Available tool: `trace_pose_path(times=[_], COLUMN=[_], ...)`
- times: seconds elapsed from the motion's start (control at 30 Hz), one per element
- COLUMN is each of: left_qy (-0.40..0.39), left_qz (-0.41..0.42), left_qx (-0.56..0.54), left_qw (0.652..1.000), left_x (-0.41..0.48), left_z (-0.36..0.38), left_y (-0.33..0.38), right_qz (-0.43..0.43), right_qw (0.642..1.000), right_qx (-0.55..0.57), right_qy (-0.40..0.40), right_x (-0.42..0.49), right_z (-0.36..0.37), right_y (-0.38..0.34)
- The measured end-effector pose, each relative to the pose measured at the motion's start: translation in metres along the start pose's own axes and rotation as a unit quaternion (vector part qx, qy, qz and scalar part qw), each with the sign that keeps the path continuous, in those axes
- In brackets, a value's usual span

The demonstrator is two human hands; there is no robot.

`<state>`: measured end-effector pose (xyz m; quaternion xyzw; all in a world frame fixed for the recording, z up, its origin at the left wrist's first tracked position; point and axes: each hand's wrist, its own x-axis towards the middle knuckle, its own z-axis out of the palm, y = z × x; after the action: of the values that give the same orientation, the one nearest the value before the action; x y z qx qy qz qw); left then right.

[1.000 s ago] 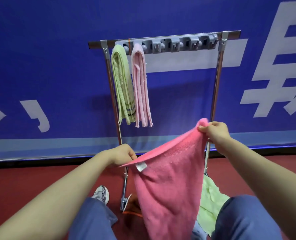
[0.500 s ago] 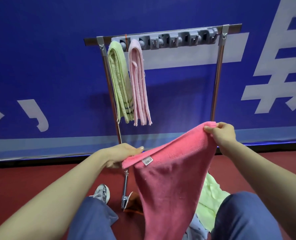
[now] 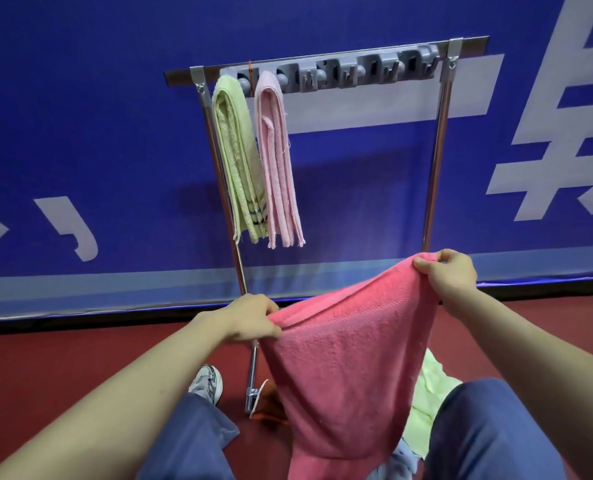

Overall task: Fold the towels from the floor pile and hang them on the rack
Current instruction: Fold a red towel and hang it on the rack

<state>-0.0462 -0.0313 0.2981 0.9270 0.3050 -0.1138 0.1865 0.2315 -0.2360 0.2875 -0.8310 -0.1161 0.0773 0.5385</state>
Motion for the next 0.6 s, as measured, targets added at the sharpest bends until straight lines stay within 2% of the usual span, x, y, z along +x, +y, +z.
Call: trace_pose_path(times=[0.2, 0.37, 0.43, 0.5, 0.6], left_qy=[0.068, 0.084, 0.077, 0.064, 0.053], left_qz=[0.011, 0.008, 0.005, 0.010, 0.036], left_qx=[0.200, 0.238, 0.226, 0.154, 0.078], left_qw=[0.977, 0.968, 0.971, 0.986, 0.995], left_x=[-0.001, 0.002, 0.000, 0.001, 0.004], left_z=[-0.001, 0.005, 0.007, 0.009, 0.014], left_y=[0.003, 0.005, 0.004, -0.002, -0.009], right_qz=[-0.020, -0.033, -0.024, -0.008, 0.027], right_qw=[1.000, 0.998, 0.996, 0.995, 0.999], right_qx=[-0.005, -0.061, -0.086, -0.098, -0.041], right_qy=[-0.008, 0.000, 0.007, 0.005, -0.016], right_x=[-0.001, -0.007, -0.008, -0.007, -0.003], right_z=[0.002, 0.003, 0.001, -0.002, -0.002], right_y=[-0.006, -0.005, -0.003, 0.000, 0.009])
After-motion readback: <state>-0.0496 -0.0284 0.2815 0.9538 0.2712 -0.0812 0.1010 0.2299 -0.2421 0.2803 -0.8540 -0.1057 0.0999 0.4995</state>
